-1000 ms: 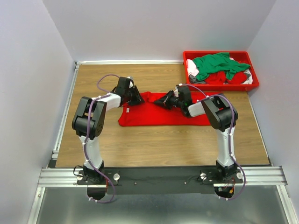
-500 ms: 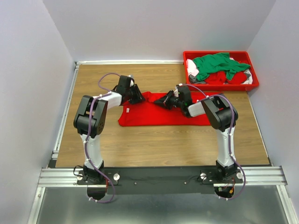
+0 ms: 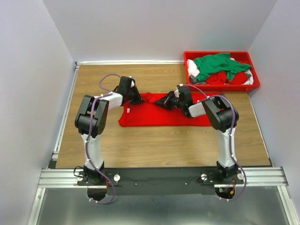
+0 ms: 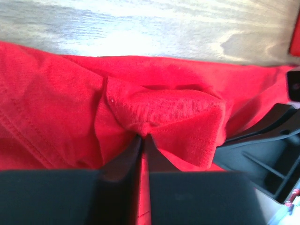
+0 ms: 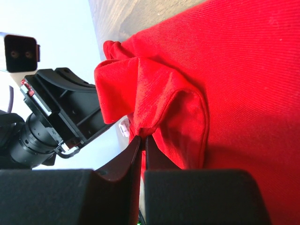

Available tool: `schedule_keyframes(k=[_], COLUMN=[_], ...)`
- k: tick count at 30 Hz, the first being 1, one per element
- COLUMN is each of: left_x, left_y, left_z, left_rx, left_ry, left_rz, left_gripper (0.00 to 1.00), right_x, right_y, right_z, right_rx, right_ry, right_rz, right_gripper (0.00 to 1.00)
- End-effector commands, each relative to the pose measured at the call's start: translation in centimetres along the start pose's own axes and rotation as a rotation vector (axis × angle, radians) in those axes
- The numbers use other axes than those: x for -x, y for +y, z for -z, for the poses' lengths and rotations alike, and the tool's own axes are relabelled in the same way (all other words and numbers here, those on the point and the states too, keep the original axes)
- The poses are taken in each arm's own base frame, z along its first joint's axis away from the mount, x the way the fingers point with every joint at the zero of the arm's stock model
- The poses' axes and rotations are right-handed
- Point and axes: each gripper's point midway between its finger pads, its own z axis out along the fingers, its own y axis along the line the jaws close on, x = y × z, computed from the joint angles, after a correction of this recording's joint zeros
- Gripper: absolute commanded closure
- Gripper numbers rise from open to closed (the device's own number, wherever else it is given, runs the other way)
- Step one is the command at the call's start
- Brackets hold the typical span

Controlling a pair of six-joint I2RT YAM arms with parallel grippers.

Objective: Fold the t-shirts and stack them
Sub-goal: Fold the tshirt

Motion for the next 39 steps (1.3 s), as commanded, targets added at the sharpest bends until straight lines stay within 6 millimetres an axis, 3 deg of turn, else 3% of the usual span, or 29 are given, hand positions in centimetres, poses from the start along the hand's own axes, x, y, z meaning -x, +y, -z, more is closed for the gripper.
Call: schedule_keyframes(k=[1, 9, 14, 21, 27, 32, 36, 37, 39], left_x=[0.1, 2.1, 3.1, 2.5, 1.7, 0.7, 1.2, 1.4, 1.8], left_y=[-0.3, -0.8, -0.3, 0.7, 1.3, 0.3, -0.5, -0.6, -0.7], left_z=[0.0, 2.3, 3.7, 5.1, 4.4, 3.2, 3.1, 3.2, 3.2], left_rx=[0.001, 0.045, 0.078, 0.1, 0.095, 0.013, -0.022, -0.022, -0.013], left_ry=[0.001, -0.043, -0.052, 0.012, 0.053, 0.083, 0.057, 0.049, 0.035], left_rz=[-0.007, -0.052, -0.101, -0.145, -0.157, -0.131, -0.121, -0.123, -0.126], left_gripper=[1.0, 1.0, 1.0, 1.0, 1.0, 0.96, 0.95, 0.82, 0.82], right_x=[-0.1, -0.1, 0.2, 0.6, 0.5, 0.5, 0.4, 0.5, 0.5], right_y=[1.0, 2.1, 2.1, 1.5, 1.0, 0.8, 1.1, 1.2, 1.4], right_z=[-0.2, 0.6, 1.0, 2.3, 2.5, 1.9, 1.6, 1.6, 1.6], right_rx=[0.032, 0.047, -0.03, -0.175, -0.191, -0.187, -0.173, -0.171, -0.167], right_ry=[-0.001, -0.001, 0.004, 0.015, 0.023, 0.038, 0.052, 0.051, 0.051], right_rz=[0.035, 0.073, 0.136, 0.235, 0.238, 0.233, 0.236, 0.235, 0.24], right_gripper=[0.89, 0.89, 0.89, 0.89, 0.89, 0.89, 0.89, 0.89, 0.89])
